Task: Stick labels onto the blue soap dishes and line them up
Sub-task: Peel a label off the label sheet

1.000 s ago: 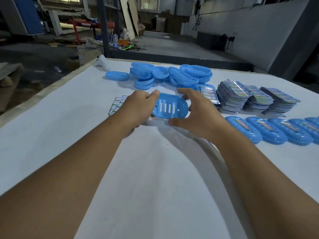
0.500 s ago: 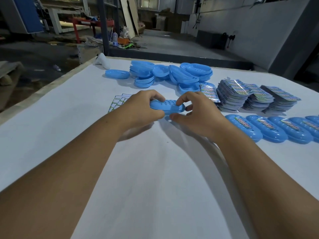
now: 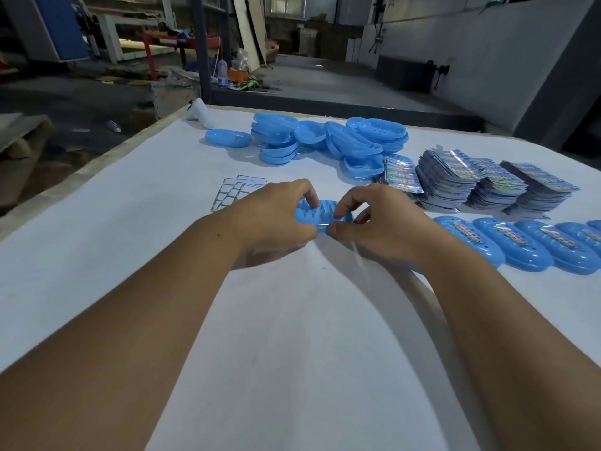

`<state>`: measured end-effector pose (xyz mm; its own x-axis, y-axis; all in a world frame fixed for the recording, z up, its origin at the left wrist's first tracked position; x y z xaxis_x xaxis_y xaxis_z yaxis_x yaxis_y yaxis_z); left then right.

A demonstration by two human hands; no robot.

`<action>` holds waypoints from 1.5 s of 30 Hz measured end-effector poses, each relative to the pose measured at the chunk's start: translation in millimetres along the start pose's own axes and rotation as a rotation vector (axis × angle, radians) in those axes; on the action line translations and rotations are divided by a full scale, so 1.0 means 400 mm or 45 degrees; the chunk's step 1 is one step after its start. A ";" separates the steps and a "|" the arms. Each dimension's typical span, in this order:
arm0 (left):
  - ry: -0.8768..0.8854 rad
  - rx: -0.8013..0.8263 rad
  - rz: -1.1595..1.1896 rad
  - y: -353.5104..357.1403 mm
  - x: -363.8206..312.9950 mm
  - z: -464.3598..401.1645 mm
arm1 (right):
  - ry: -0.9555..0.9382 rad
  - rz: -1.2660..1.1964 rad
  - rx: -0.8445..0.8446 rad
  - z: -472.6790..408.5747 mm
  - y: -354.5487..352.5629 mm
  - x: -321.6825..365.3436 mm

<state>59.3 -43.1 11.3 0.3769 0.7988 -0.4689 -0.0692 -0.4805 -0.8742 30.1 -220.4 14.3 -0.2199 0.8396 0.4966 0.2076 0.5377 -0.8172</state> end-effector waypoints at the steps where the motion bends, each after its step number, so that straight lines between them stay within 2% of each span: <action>1: -0.008 0.003 -0.002 -0.001 0.002 0.000 | -0.003 -0.014 0.002 0.000 0.000 -0.001; 3: -0.072 -0.070 0.018 -0.014 0.010 -0.003 | -0.005 -0.048 -0.019 -0.001 -0.003 -0.005; 5: -0.240 -0.295 -0.009 -0.054 0.039 -0.007 | -0.002 -0.033 -0.048 -0.004 -0.007 -0.008; 7: -0.408 -0.518 -0.218 -0.100 0.076 -0.007 | -0.002 -0.001 -0.058 -0.009 -0.008 -0.010; 10: -0.501 -0.444 -0.434 -0.112 0.118 -0.006 | -0.010 0.015 -0.051 -0.014 -0.005 -0.011; 13: -0.511 -0.331 -0.392 -0.098 0.131 -0.003 | -0.014 0.006 -0.046 -0.016 -0.001 -0.013; 18: -0.539 -0.328 -0.310 -0.110 0.127 -0.006 | -0.010 0.010 -0.082 -0.017 -0.004 -0.015; 21: -0.569 -0.420 -0.296 -0.121 0.130 -0.011 | -0.014 0.005 -0.078 -0.016 -0.004 -0.009; 23: -0.539 -0.528 -0.130 -0.133 0.122 -0.011 | -0.016 -0.016 -0.095 -0.013 -0.005 -0.006; 26: -0.375 -0.629 0.412 -0.142 0.089 -0.011 | -0.016 -0.114 -0.182 -0.012 -0.012 0.003; 28: -0.306 -0.595 0.737 -0.130 0.056 -0.004 | -0.008 -0.244 -0.248 -0.012 -0.016 0.011; 31: -0.265 -0.467 1.013 -0.091 0.017 -0.005 | 0.061 -0.513 -0.225 -0.011 -0.010 0.018; 36: -0.227 -0.374 1.038 -0.056 -0.014 -0.005 | 0.128 -0.634 -0.217 -0.020 -0.015 0.012; 45: -0.279 -0.312 0.933 -0.045 -0.010 0.006 | 0.241 -0.698 -0.354 -0.020 -0.032 -0.006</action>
<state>56.9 -36.9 28.5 0.1224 0.2899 -0.9492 -0.0145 -0.9558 -0.2937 35.5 -228.7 26.1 -0.1976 0.4230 0.8843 0.3575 0.8711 -0.3367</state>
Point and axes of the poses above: each hand's wrist, its own z-axis away from the middle knuckle, its own y-axis out of the palm, x = y × z, the point moved 5 cm from there along -z, towards the middle knuckle, and after that the axes turned 4 degrees about -x, right-handed, at the moved point
